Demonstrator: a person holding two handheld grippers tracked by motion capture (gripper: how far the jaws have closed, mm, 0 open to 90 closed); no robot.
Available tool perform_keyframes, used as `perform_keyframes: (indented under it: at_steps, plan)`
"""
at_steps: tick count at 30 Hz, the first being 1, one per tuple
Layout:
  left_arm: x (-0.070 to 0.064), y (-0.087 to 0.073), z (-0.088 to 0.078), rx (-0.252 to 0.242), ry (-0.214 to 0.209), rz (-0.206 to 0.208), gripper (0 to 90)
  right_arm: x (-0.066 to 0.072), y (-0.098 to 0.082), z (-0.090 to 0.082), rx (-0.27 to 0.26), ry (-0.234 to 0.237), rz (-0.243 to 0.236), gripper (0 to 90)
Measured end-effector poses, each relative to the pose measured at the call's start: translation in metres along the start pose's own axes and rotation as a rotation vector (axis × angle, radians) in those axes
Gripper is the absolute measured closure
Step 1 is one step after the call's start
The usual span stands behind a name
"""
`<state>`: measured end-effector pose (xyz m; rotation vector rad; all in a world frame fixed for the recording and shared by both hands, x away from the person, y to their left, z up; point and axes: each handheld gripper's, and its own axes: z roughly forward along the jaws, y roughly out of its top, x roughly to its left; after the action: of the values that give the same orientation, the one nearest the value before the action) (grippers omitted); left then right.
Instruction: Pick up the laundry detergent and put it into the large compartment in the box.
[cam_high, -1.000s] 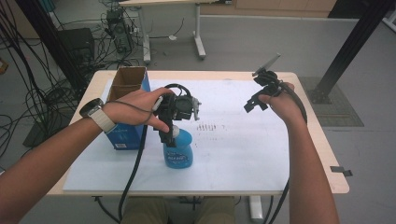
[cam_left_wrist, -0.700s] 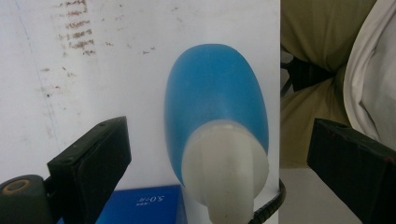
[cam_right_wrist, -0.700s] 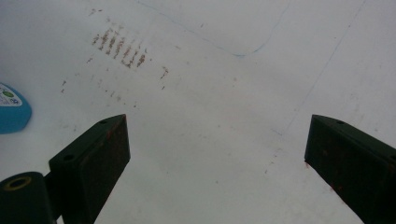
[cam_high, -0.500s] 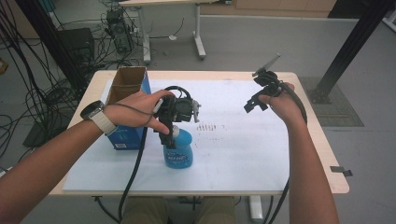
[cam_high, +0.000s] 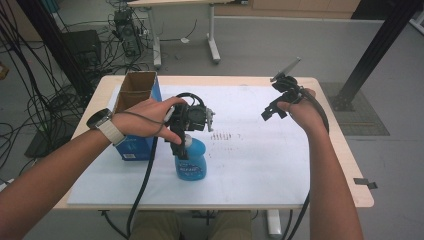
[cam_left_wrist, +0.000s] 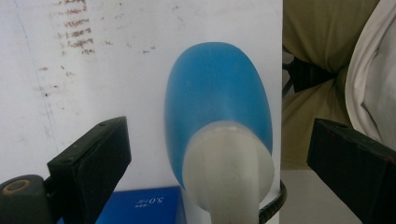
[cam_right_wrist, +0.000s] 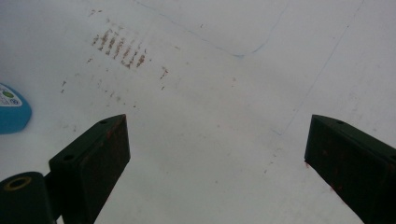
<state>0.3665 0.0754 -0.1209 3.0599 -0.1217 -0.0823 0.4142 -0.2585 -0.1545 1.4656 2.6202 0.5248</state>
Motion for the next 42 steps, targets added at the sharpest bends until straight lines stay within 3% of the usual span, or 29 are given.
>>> perform_keyframes:
  at_steps: [42]
  plan:
    - [-0.0004,-0.0040,-0.0004,-0.009,0.003,-0.009,7.0,0.0009,-0.0002,-0.0017,-0.003,-0.002,-0.001,6.7]
